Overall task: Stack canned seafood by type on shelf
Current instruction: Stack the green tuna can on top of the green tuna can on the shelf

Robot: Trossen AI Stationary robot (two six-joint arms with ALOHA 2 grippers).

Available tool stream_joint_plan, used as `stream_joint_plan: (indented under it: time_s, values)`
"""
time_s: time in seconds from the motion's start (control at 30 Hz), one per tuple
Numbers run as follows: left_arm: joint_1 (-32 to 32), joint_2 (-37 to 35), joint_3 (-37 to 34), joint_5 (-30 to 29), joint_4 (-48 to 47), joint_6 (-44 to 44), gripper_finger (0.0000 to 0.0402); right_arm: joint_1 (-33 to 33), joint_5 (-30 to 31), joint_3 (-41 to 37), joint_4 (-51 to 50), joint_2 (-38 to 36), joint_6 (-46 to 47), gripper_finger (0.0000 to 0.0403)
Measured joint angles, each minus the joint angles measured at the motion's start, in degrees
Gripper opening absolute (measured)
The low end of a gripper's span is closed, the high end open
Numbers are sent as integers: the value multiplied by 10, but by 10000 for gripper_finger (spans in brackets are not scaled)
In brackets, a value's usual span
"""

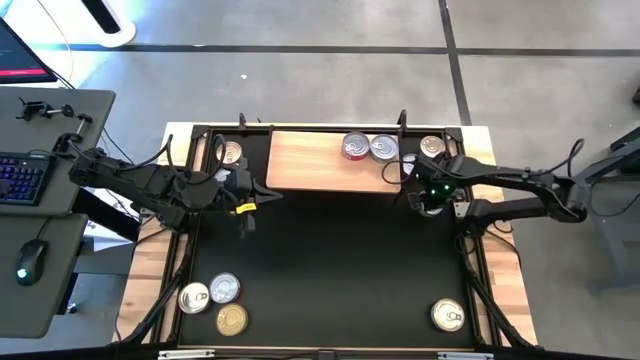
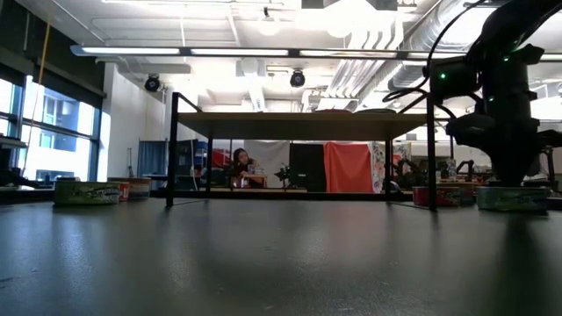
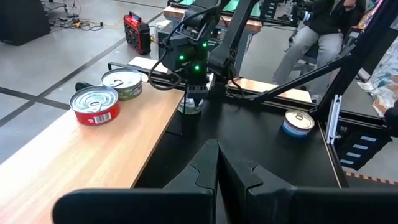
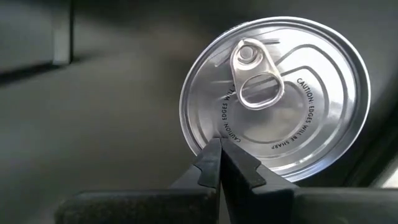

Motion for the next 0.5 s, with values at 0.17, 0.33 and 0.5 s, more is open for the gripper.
stream_joint_plan:
  time_s: [0.17, 0.33, 0.5]
  values:
    - [0, 0, 0, 0, 0, 0, 0, 45, -20, -1, -2, -1, -9, 0]
    - [0, 0, 0, 0, 0, 20, 0, 110, -20, -1, 1, 0, 48, 0]
    - [0, 0, 0, 0, 0, 40, 0, 178, -20, -2, 12, 0, 106, 0]
